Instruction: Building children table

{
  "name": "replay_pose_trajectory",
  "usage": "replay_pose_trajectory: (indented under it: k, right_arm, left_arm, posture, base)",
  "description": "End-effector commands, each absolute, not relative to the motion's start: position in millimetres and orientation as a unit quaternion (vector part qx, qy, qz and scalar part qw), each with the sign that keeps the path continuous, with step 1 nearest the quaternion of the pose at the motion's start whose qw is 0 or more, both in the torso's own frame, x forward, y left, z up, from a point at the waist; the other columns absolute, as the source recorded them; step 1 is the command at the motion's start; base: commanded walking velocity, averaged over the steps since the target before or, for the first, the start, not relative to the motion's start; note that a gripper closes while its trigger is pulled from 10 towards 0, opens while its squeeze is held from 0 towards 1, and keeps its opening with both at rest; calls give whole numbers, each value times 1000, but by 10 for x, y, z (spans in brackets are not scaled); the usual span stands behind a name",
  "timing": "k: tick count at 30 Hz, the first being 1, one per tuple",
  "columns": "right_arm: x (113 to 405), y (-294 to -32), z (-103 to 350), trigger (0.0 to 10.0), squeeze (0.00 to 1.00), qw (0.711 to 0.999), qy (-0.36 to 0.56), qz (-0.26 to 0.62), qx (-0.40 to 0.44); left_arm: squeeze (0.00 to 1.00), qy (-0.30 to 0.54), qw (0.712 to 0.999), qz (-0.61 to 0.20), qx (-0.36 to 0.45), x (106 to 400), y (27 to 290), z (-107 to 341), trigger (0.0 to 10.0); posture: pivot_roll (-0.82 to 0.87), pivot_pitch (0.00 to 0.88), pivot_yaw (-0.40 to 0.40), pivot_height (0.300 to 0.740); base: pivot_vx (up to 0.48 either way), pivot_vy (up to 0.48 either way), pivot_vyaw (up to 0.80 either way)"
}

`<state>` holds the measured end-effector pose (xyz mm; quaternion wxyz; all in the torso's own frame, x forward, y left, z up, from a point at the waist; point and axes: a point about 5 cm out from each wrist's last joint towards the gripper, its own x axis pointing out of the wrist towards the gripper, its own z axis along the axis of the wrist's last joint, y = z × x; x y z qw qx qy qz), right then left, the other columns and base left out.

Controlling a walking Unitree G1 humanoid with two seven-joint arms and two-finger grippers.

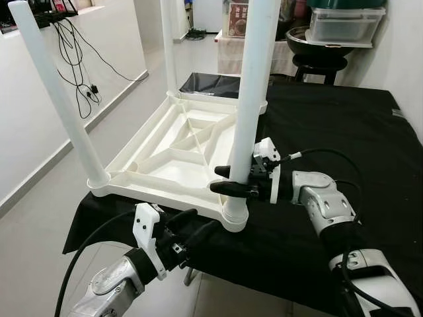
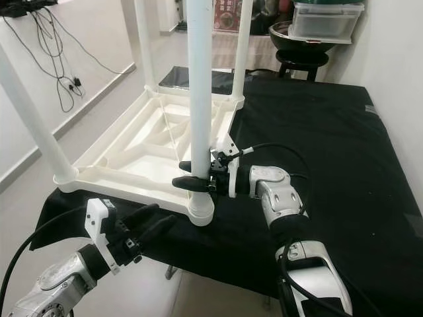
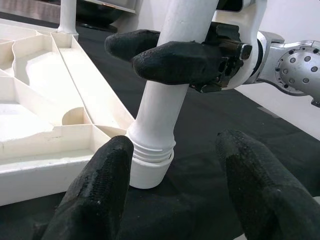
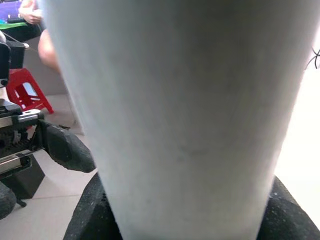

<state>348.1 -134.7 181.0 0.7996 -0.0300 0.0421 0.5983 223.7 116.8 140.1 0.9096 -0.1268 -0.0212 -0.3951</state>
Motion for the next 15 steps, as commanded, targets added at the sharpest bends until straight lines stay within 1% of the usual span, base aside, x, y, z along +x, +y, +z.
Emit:
replay_pose_trajectory:
  k: [1, 2, 4, 5, 6, 7, 8, 9, 10, 11, 12, 13, 14, 15]
  right_arm:
    - [3478, -1370, 1765, 0, 0, 801, 45, 597, -7]
    - [3480, -1381, 1737, 0, 0, 808, 43, 588, -7]
    - [3480, -1381, 1737, 0, 0, 808, 43, 588, -7]
    - [3470, -1383, 1704, 0, 0, 818, 42, 573, -9]
    - [3448, -1374, 1651, 0, 0, 836, 44, 546, -15]
    - [3448, -1374, 1651, 0, 0, 836, 44, 546, -15]
    - [3433, -1349, 1583, 0, 0, 872, 50, 485, -39]
    - [3433, -1349, 1583, 0, 0, 872, 50, 485, -39]
    - [3420, -1339, 1546, 0, 0, 895, 51, 439, -57]
    - [3397, -1279, 1486, 0, 0, 954, 38, 298, 16]
    - [3265, -1150, 1452, 0, 0, 964, 30, 258, -55]
    - [3265, -1150, 1452, 0, 0, 964, 30, 258, -55]
    - [3161, -1047, 1453, 0, 0, 964, 15, 244, -104]
    - [3161, -1047, 1453, 0, 0, 964, 15, 244, -104]
  left_arm:
    - [0, -15, 910, -394, -128, 2225, 1160, 1375, 10000]
    - [0, -15, 910, -394, -128, 2224, 1160, 1376, 10000]
    - [0, -15, 910, -394, -128, 2224, 1160, 1376, 10000]
    - [0, -16, 910, -394, -129, 2224, 1162, 1379, 10000]
    - [0, -16, 910, -393, -129, 2223, 1168, 1384, 10000]
    - [0, -16, 910, -393, -129, 2223, 1168, 1384, 10000]
    - [0, -17, 911, -392, -129, 2221, 1179, 1390, 10000]
    - [0, -17, 911, -392, -129, 2221, 1179, 1390, 10000]
    - [0, -17, 911, -392, -129, 2220, 1186, 1394, 10000]
    - [0, -18, 911, -391, -129, 2222, 1203, 1401, 10000]
    - [0, -19, 911, -391, -129, 2231, 1219, 1404, 10000]
    - [0, -19, 911, -391, -129, 2231, 1219, 1404, 10000]
    - [0, -19, 911, -391, -129, 2239, 1229, 1405, 10000]
    - [0, -19, 911, -391, -129, 2239, 1229, 1405, 10000]
  posture:
    - [7, 39, -13, 740]
    - [7, 39, -13, 740]
    - [7, 39, -13, 740]
    - [1, 44, -17, 740]
    - [-7, 50, -19, 740]
    - [-7, 50, -19, 740]
    - [-13, 57, -23, 740]
    - [-13, 57, -23, 740]
    - [-13, 57, -23, 740]
    - [-36, 66, -24, 740]
    - [-34, 70, -16, 740]
    - [-34, 70, -16, 740]
    - [-34, 70, -16, 740]
    - [-34, 70, -16, 740]
  base:
    - [0, 0, 0]
    - [0, 0, 0]
    - [0, 0, 0]
    - [0, 0, 0]
    - [0, 0, 0]
    - [0, 0, 0]
    - [0, 0, 0]
    - [0, 0, 0]
    - [0, 0, 0]
    - [0, 0, 0]
    - [0, 0, 0]
    - [0, 0, 0]
    - [0, 0, 0]
    - [0, 0, 0]
